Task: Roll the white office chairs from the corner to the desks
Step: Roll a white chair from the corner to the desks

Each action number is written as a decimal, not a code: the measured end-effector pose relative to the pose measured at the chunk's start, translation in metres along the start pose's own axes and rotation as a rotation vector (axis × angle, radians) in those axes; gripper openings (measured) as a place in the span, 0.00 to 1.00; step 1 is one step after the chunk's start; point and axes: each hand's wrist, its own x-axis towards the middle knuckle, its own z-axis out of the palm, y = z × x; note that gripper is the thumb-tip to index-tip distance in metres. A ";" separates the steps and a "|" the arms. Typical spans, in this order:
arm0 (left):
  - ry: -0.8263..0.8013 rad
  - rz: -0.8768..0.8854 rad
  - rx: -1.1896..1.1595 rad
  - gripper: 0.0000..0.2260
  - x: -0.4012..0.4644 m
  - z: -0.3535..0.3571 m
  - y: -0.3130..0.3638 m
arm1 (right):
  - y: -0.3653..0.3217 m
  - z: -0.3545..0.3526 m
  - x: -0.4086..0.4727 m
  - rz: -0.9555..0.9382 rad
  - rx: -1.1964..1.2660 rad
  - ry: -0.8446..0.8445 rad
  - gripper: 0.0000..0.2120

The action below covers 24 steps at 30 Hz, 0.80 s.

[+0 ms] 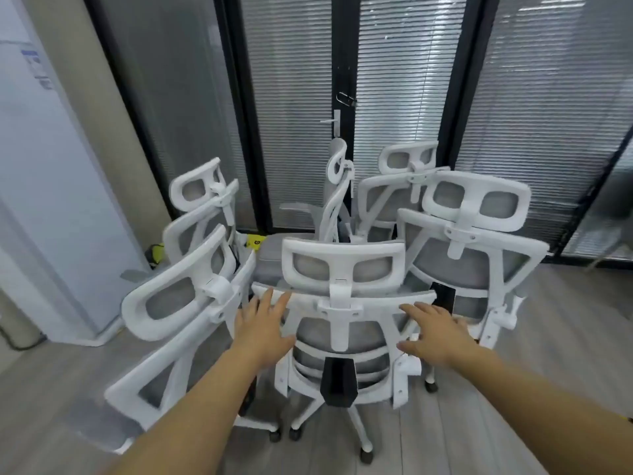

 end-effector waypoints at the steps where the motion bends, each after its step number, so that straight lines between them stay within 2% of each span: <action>1: -0.026 0.008 -0.002 0.37 0.012 0.001 -0.004 | -0.004 0.003 0.009 0.012 0.011 -0.009 0.39; 6: -0.076 0.078 0.021 0.35 0.063 0.015 -0.014 | -0.021 0.016 0.058 0.024 -0.014 0.008 0.38; 13: -0.074 0.073 0.004 0.28 0.116 0.036 -0.035 | -0.028 0.027 0.121 0.007 -0.108 0.005 0.26; 18: 0.027 0.103 0.007 0.22 0.129 0.053 -0.055 | -0.023 0.042 0.130 0.024 -0.118 0.127 0.28; 24: 0.100 0.059 -0.076 0.22 0.126 0.068 -0.046 | -0.018 0.046 0.117 0.034 -0.063 0.157 0.27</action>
